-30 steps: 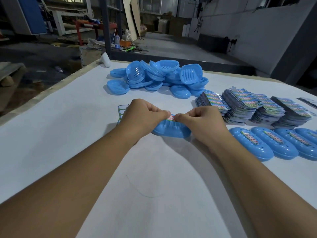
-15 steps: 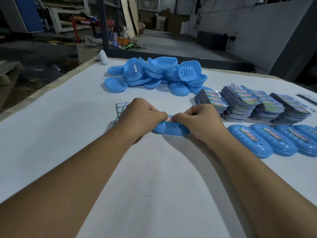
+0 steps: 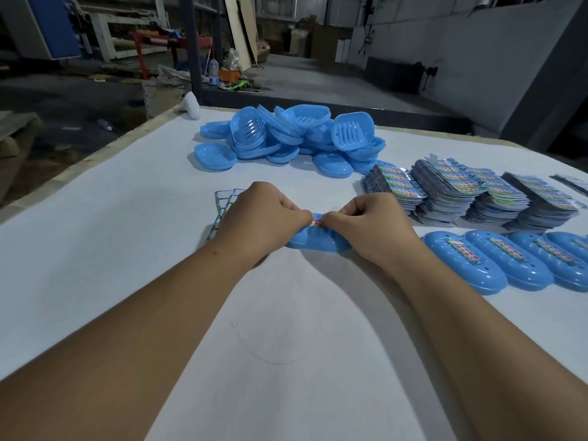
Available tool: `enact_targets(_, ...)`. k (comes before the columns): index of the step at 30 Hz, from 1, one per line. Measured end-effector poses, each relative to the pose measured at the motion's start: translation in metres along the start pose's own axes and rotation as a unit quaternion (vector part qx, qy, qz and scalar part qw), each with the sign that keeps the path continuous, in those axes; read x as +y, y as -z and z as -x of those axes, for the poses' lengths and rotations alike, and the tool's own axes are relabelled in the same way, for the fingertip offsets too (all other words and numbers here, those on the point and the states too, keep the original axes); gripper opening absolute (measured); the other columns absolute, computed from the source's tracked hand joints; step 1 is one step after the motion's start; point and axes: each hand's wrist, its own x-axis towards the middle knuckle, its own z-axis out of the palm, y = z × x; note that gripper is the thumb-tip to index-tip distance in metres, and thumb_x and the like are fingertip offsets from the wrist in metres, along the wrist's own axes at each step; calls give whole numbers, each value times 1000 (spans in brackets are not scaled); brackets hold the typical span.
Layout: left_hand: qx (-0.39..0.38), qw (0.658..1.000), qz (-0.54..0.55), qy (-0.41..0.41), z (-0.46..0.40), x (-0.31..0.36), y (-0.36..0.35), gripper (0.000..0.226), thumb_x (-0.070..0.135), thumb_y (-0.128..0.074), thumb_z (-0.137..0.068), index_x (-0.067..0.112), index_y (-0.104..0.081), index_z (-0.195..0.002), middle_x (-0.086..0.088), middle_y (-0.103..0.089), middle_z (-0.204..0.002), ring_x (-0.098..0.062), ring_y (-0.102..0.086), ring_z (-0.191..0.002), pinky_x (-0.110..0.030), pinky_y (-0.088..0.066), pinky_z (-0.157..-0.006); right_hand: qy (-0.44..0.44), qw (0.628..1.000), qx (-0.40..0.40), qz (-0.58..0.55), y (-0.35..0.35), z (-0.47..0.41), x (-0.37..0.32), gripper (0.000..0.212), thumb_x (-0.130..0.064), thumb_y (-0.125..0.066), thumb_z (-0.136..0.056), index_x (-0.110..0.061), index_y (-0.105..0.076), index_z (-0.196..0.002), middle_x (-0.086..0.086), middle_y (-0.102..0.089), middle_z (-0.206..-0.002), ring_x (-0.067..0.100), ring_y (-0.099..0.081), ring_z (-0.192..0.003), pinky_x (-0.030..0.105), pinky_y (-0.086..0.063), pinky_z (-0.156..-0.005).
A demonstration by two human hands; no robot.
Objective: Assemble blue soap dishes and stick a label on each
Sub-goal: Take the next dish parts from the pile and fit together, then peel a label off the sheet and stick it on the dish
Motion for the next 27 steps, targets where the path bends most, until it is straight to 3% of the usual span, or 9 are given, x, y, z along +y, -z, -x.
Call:
enact_targets(4, 14, 1000, -16, -9, 2, 2, 0, 24, 54, -77, -65, 30, -73, -65, 20, -66, -57, -3, -64, -63, -23, -44, -56, 15, 999, 20, 47, -2, 2, -2, 34, -46, -81, -72, -20, -65, -57, -19, -63, -55, -3, -55, -53, 21, -36, -46)
enact_targets(9, 31, 999, -31, -32, 4, 4, 0, 29, 54, -80, -67, 27, -70, -65, 17, -66, -61, -1, -62, -65, -22, -44, -56, 28, 994, 50, 88, -4, 6, -6, 37, -51, -77, -72, -22, -62, -56, -12, -61, -53, 1, -56, -56, 23, -33, -47)
enact_targets(15, 48, 997, -37, -42, 6, 5, 0, 31, 54, -82, -68, 27, -68, -64, 18, -61, -58, 4, -57, -60, -20, -34, -49, 2, 997, 41, 68, -3, 4, -5, 38, -51, -80, -71, -21, -64, -55, -14, -59, -49, 1, -54, -52, 23, -33, -47)
enact_targets(19, 56, 996, -45, -50, 6, 5, 0, 32, 55, -82, -68, 29, -63, -70, 18, -58, -65, 3, -56, -67, -21, -32, -49, -13, 997, 32, 71, -3, 3, -6, 39, -53, -79, -71, -21, -65, -55, -22, -57, -45, -4, -54, -44, 22, -32, -44)
enact_targets(22, 53, 996, -48, -46, 5, 4, 1, 38, 59, -81, -67, 32, -55, -77, 17, -57, -74, 3, -53, -69, -22, -33, -51, -22, 997, 27, 74, -2, 4, -6, 42, -54, -79, -71, -20, -65, -52, -15, -55, -39, 0, -51, -36, 20, -31, -41)
enact_targets(27, 55, 997, -47, -29, 5, 4, 0, 28, 53, -76, -72, 32, -61, -81, 17, -59, -74, 2, -58, -66, -21, -39, -53, -26, 998, 11, 49, -1, 5, -5, 40, -45, -76, -75, -13, -66, -54, -1, -57, -39, 10, -48, -30, 21, -38, -40)
